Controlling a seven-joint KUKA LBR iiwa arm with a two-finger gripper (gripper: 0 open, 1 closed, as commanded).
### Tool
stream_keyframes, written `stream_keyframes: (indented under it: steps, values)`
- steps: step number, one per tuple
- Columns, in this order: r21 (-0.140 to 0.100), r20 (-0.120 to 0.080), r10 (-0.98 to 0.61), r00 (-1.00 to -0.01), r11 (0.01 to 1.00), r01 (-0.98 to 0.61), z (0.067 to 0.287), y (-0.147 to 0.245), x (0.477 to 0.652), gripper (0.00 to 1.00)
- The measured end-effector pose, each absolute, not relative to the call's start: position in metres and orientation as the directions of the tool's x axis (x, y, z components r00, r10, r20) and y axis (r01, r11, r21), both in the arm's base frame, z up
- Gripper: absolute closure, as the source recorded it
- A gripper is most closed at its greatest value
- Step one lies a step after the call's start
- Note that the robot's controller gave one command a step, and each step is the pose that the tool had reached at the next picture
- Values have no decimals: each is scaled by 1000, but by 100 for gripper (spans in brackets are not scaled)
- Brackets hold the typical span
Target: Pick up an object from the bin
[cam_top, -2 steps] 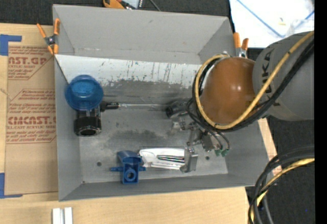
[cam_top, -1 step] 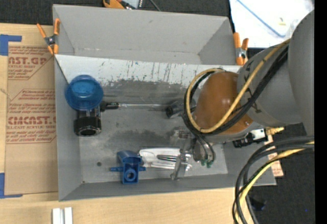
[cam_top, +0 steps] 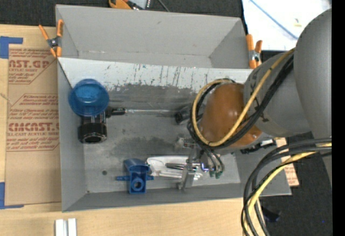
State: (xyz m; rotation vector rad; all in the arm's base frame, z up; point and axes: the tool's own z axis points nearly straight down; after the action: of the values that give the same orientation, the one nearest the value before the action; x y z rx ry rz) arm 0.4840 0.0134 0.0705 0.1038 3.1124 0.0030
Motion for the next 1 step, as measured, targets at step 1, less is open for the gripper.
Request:
stream_keyframes:
  steps: [1]
  values:
    - [1, -2, 221, -975, 975, 221, 70, 30, 481, 100]
